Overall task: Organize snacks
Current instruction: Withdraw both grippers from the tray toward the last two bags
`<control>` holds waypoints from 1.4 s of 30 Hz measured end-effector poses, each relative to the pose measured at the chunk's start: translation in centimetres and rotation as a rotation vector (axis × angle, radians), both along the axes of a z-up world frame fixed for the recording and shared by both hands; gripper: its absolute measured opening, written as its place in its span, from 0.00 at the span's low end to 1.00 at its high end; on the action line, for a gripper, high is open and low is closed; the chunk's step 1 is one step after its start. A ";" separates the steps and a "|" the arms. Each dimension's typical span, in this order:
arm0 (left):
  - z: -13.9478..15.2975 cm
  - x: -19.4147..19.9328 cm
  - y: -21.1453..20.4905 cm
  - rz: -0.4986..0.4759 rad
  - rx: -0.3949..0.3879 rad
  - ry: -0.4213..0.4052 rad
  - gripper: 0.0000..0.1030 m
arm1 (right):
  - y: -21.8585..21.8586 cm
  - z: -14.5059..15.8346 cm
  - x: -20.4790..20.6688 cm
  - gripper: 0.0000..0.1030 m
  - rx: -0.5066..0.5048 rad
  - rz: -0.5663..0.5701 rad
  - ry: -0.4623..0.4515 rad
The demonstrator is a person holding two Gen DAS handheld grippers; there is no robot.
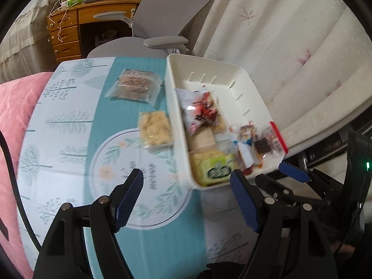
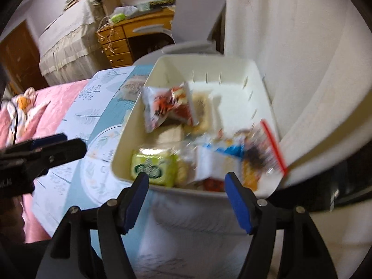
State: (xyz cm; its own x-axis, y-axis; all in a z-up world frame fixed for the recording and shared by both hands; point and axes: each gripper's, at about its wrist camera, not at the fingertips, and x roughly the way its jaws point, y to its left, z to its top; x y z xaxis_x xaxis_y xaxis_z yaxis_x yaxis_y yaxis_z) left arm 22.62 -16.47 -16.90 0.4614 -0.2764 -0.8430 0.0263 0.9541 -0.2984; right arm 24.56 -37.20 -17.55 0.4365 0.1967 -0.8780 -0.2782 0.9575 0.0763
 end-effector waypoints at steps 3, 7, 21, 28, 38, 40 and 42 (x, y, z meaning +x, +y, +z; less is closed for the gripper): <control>0.4 -1.0 2.3 -0.024 0.011 0.005 0.74 | 1.0 -0.4 -0.7 0.66 0.052 -0.064 0.047; 0.9 -2.1 5.8 -0.063 0.027 0.010 0.75 | 2.6 -0.7 -1.8 0.66 0.101 -0.160 0.088; 1.9 -1.0 17.5 -0.218 0.091 0.031 0.80 | 11.1 -1.6 -3.9 0.67 0.331 -0.440 0.216; 1.2 2.4 19.3 -0.277 0.109 0.083 0.80 | 13.8 -2.9 -3.1 0.74 0.423 -0.589 0.297; 0.2 11.6 18.8 -0.236 0.103 0.169 0.81 | 14.0 -6.3 -0.4 0.84 0.638 -0.925 0.379; -0.7 13.6 18.5 -0.213 0.099 0.239 0.81 | 14.0 -7.2 0.1 0.85 0.665 -1.021 0.389; -1.4 15.1 18.3 -0.205 0.077 0.270 0.81 | 13.9 -8.1 0.7 0.85 0.653 -1.101 0.406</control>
State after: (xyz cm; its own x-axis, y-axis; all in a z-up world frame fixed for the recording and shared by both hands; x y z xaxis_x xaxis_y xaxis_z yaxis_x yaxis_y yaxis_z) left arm 37.74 1.81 -18.34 0.1604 -0.2709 -0.9492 0.1500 0.9571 -0.2478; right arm 25.30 -23.31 -25.63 0.3702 0.3443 -0.8628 0.7588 0.4237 0.4946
